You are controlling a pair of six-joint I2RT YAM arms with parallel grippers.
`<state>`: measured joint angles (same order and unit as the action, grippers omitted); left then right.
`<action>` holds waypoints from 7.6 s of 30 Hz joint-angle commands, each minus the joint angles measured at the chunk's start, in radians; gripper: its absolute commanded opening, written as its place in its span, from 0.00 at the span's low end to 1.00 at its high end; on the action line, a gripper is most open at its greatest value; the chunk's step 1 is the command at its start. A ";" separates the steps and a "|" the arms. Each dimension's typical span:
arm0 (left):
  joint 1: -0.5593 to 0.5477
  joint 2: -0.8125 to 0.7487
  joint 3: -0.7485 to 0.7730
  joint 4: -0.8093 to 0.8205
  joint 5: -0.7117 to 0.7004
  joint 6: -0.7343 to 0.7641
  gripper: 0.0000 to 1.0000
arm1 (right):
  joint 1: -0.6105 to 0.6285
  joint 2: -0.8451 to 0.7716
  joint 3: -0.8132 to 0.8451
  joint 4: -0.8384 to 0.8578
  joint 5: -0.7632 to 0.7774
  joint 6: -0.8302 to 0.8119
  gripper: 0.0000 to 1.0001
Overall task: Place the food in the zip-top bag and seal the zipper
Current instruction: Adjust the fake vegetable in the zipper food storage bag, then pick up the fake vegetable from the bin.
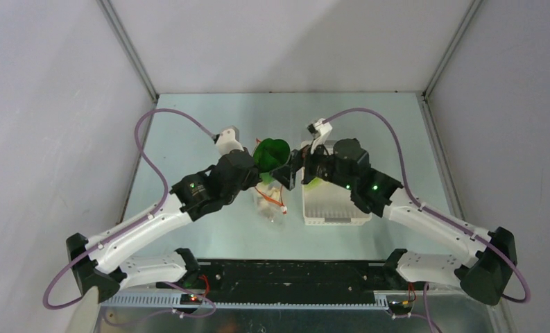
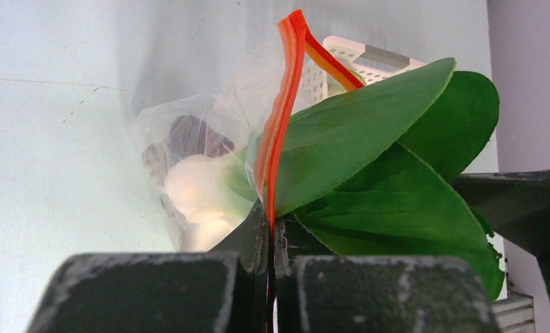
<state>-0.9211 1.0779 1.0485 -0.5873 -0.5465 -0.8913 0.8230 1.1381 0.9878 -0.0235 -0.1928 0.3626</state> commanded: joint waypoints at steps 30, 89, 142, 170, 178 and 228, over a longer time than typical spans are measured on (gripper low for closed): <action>-0.005 -0.058 0.008 0.046 0.004 -0.001 0.06 | 0.147 0.152 0.159 0.081 0.407 -0.098 0.00; -0.005 0.002 0.079 -0.057 0.119 0.064 0.00 | 0.116 0.245 0.330 -0.441 0.117 0.141 0.00; -0.002 -0.043 0.048 0.025 0.157 0.075 0.00 | 0.197 0.324 0.339 -0.481 0.458 0.189 0.50; 0.108 -0.094 0.007 0.047 0.171 0.085 0.00 | -0.014 0.032 0.216 -0.317 0.010 0.144 0.99; 0.128 -0.118 0.001 0.048 0.169 0.124 0.00 | -0.293 -0.138 0.049 -0.249 -0.024 0.144 0.99; 0.213 0.015 0.033 0.060 0.246 0.155 0.00 | -0.343 0.563 0.122 -0.219 -0.093 -0.952 1.00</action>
<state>-0.7155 1.0889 1.0374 -0.5465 -0.3183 -0.7647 0.4633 1.6497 1.0752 -0.2634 -0.3313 -0.5457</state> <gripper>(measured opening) 0.008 0.993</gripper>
